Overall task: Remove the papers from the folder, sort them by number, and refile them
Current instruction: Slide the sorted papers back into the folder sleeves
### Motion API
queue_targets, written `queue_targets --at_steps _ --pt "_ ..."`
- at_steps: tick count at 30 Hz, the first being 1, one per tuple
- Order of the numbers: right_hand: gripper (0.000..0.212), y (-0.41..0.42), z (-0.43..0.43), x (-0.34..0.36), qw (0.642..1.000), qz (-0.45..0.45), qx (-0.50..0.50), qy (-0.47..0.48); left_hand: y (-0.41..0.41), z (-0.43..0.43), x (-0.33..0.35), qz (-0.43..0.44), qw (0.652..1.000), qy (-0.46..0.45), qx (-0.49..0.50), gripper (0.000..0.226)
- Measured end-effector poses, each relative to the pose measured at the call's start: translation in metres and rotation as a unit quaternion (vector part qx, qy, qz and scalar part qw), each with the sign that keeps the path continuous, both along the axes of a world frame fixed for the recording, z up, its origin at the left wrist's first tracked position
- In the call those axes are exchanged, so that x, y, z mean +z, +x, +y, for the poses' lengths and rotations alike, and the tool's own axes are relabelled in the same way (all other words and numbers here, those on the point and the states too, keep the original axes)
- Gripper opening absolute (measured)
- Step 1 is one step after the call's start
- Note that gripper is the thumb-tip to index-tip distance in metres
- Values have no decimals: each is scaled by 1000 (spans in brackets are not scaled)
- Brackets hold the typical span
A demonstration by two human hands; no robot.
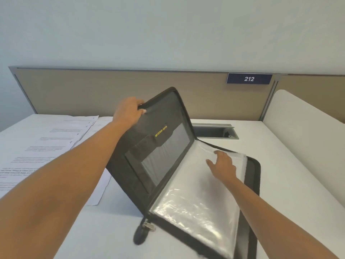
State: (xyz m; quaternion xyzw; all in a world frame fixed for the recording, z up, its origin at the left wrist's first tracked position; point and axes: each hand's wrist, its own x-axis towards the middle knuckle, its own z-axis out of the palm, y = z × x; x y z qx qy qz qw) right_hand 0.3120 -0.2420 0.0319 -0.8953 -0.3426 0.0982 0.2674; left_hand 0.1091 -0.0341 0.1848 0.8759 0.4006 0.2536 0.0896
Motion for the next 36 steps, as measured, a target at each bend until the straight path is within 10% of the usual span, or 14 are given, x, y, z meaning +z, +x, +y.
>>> queue_targets --at_steps 14,36 --pt "73 46 20 -10 975 128 -73 169 97 -10 32 51 970 106 -211 35" --pt "46 74 51 -60 976 63 -158 138 132 69 12 80 972 172 -139 40"
